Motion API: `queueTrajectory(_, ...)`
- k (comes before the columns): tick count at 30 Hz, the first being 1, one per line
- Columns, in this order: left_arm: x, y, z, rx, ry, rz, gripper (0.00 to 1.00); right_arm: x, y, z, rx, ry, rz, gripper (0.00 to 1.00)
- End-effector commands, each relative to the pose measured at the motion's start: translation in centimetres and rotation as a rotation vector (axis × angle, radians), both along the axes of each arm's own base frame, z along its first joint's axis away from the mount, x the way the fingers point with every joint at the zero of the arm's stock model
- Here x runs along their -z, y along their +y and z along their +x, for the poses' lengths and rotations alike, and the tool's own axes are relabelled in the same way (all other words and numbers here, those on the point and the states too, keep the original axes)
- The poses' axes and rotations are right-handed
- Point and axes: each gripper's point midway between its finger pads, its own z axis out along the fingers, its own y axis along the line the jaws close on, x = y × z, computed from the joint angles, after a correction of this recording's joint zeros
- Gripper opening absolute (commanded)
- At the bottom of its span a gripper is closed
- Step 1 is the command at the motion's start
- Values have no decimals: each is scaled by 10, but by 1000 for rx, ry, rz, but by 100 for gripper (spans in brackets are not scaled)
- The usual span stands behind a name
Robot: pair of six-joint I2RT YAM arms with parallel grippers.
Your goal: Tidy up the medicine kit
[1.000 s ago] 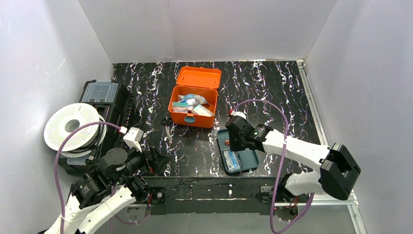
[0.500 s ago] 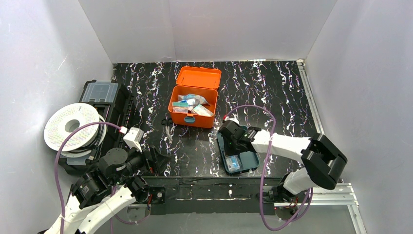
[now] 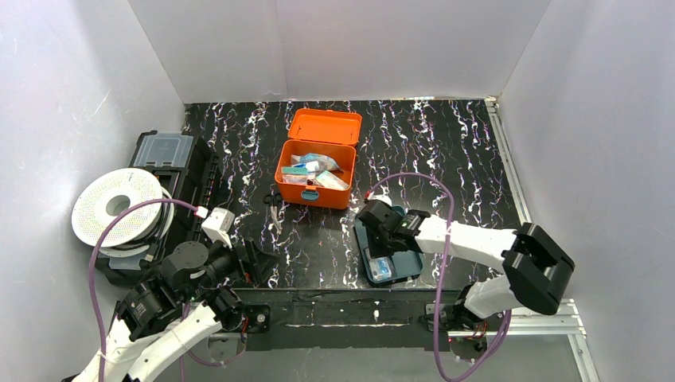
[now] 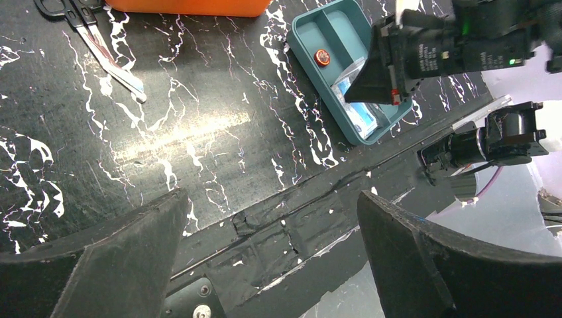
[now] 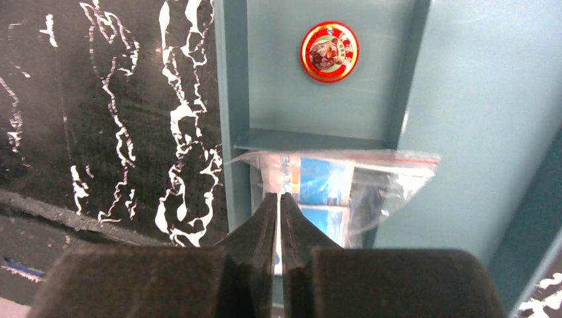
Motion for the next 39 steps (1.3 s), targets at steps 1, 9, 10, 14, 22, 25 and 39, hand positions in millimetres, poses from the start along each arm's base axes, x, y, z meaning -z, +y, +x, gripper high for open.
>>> queueTrajectory(1, 2, -2, 1, 11, -2, 15, 100, -58, 6, 20, 2, -135, 40, 16)
queueTrajectory(9, 7, 4, 8, -49, 30, 48, 100, -117, 16, 33, -71, -343, 225, 61)
queueTrajectory(10, 8, 6, 10, -67, 34, 58, 100, -123, 16, 35, -71, -374, 244, 66)
queueTrajectory(14, 16, 20, 20, -179, 76, 125, 100, -137, 12, 38, -69, -447, 290, 76)
queueTrajectory(22, 42, 21, 40, -326, 185, 227, 99, -134, 6, 33, -85, -477, 326, 95)
queueTrajectory(25, 54, 16, 49, -352, 223, 277, 100, -131, 5, 30, -84, -468, 338, 96)
queueTrajectory(39, 107, -3, 98, -444, 400, 451, 100, -107, 21, -2, -232, -322, 382, 98)
